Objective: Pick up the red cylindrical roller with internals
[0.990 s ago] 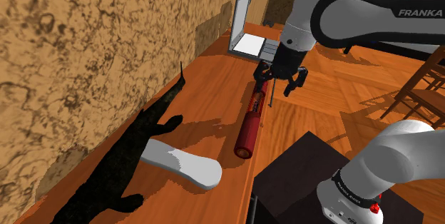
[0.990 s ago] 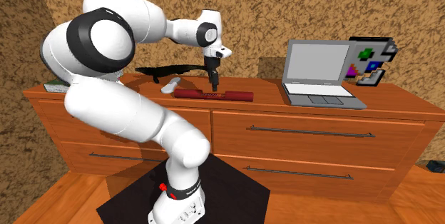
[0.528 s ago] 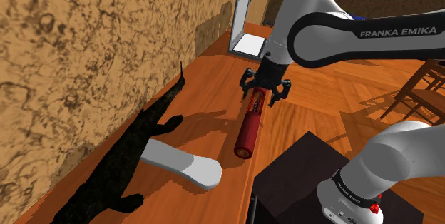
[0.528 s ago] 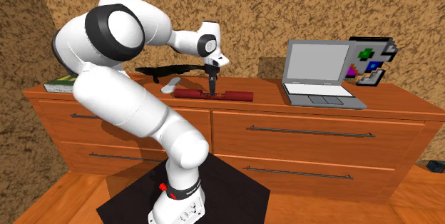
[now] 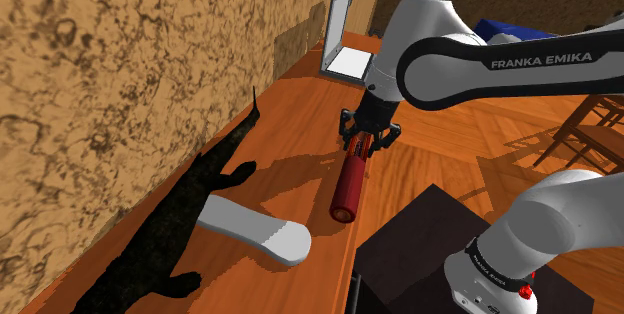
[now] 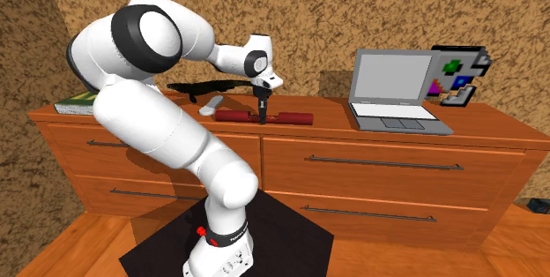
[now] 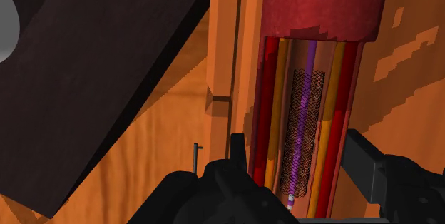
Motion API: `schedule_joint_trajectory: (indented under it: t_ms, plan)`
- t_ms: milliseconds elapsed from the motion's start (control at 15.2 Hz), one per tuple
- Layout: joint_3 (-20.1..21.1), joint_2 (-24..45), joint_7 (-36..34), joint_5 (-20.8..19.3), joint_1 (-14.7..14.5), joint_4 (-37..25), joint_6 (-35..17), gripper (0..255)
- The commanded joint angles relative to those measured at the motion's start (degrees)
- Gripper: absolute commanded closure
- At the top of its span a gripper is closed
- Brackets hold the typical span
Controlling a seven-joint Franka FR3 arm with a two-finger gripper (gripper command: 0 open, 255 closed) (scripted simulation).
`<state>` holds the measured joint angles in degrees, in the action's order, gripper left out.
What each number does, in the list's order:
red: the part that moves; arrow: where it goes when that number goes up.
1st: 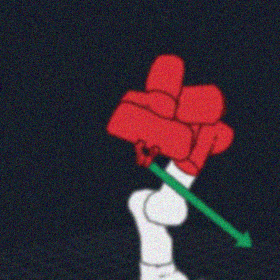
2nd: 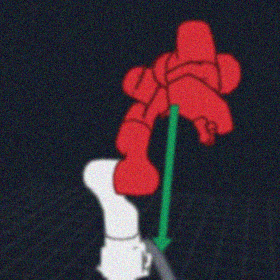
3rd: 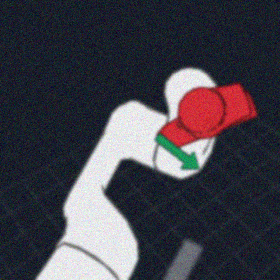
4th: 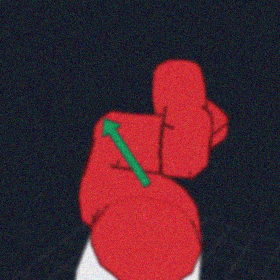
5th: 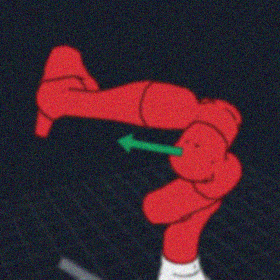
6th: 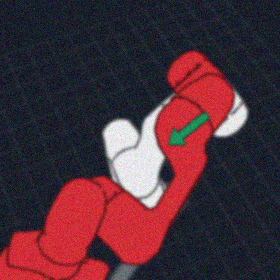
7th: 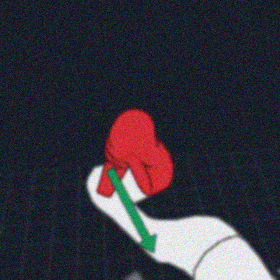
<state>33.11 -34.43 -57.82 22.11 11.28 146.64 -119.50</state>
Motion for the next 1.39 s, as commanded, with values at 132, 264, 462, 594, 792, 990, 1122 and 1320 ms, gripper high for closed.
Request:
schedule_joint_trajectory:
  t_ms: [132, 264, 462, 594, 792, 990, 1122, 1320]
  plan:
    - [0.0, 0.0, 0.0, 0.0, 0.0, 0.0, 0.0, 255]
    - [0.0, 0.0, 0.0, 0.0, 0.0, 0.0, 0.0, 255]
    - [-0.3, -0.3, 0.0, -0.1, 0.0, -0.4, 0.8, 255]
    - [-0.8, -0.9, 0.0, -0.4, 0.0, -1.6, 2.5, 255]
    - [-1.6, -1.6, -0.1, -0.9, 0.1, -3.4, 5.0, 255]
    - [-2.3, -2.1, -0.3, -1.4, 0.3, -5.3, 7.4, 255]
    - [-2.7, -2.4, -0.4, -1.7, 0.3, -6.6, 9.0, 255]
    - [-3.4, -2.7, -0.5, -2.2, 0.5, -8.6, 11.3, 255]
